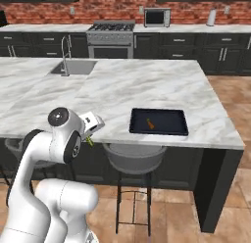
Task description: Create a steak meal by picking up the steak and asparagus from the tray and placing them on the plate. Leave the carrot on the tray.
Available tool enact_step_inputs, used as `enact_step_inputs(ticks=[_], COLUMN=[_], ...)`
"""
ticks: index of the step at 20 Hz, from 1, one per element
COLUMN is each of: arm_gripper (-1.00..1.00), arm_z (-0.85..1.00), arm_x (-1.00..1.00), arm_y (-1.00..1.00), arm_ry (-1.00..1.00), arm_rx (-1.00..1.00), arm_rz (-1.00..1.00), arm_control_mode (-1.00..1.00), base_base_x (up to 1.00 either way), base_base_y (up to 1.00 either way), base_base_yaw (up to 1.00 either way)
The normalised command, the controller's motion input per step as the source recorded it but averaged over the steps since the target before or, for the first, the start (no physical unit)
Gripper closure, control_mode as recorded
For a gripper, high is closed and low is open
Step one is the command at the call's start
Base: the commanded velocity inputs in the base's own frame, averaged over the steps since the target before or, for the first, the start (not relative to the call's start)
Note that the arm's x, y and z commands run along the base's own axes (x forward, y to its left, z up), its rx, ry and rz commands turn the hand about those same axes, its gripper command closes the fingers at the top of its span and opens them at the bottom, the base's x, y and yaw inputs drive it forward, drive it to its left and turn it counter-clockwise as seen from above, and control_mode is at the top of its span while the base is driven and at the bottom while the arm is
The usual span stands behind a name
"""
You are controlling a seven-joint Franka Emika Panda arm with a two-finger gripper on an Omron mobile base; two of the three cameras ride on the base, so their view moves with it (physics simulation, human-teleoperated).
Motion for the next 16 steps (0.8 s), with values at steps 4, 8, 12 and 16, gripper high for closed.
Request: enact_step_inputs(ticks=[4,8,12,16], arm_gripper=[1.0,1.0,1.0,1.0], arm_z=[0.0,0.0,0.0,0.0], arm_x=[0.0,0.0,0.0,0.0], arm_y=[0.0,0.0,0.0,0.0], arm_ry=[0.0,0.0,0.0,0.0], arm_rx=[0.0,0.0,0.0,0.0], arm_rz=[0.0,0.0,0.0,0.0], arm_control_mode=[1.0,1.0,1.0,1.0], base_base_x=[-0.16,-0.02,0.01,0.18], base_base_y=[1.0,1.0,1.0,1.0], base_base_yaw=[0.0,0.0,0.02,0.02])
